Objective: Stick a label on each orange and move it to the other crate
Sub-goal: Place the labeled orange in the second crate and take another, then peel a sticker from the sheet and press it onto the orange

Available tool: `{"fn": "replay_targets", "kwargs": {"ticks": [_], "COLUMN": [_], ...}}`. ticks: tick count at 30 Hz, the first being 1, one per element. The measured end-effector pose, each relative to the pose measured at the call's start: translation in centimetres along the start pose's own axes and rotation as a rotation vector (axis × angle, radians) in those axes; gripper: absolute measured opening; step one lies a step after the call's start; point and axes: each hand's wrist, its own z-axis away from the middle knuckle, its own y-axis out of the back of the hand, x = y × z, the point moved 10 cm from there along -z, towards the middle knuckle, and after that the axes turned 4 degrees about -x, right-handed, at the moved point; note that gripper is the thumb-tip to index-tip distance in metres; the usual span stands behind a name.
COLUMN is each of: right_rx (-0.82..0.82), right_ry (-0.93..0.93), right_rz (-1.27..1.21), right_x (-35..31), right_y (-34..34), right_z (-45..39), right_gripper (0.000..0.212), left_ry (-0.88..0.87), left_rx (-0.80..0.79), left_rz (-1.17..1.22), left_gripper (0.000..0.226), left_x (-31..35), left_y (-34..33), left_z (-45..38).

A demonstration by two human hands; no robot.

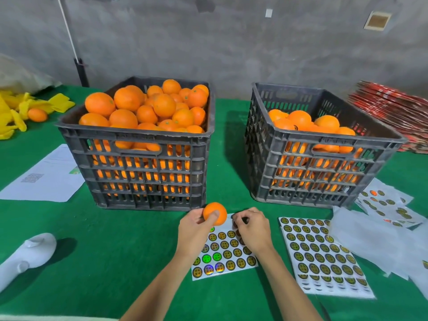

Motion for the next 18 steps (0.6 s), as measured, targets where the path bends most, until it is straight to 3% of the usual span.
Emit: {"fn": "replay_targets", "kwargs": {"ticks": [4,8,14,18], "right_rx": [-0.015,-0.111,-0.094,-0.029], "right_ry": [0.067,0.056,0.115,0.066], "right_rz": [0.035,0.125,0.213,0.062], "right_x": [-0.30,-0.17,-0.92,-0.47], "right_y": [0.14,-0.72,-0.63,-0.18], "right_z": [0.25,0.28,-0.02,-0.18], "right_gripper": [0.016,0.060,0.041,0.020], "left_ry": [-0.013,-0.003,-0.016,-0.030], "left_rx": [-0.006,-0.003,-0.019,-0.027], "left_rz": [-0.017,0.011,0.037,0.046], "left_gripper": [0.016,0.017,0.017,0.017], "left_x": [0.02,-0.10,0.12,0.29], "left_y": [0.00,0.16,0.04,0.01], "left_z": [0.02,0.07,0.35,0.43]}}
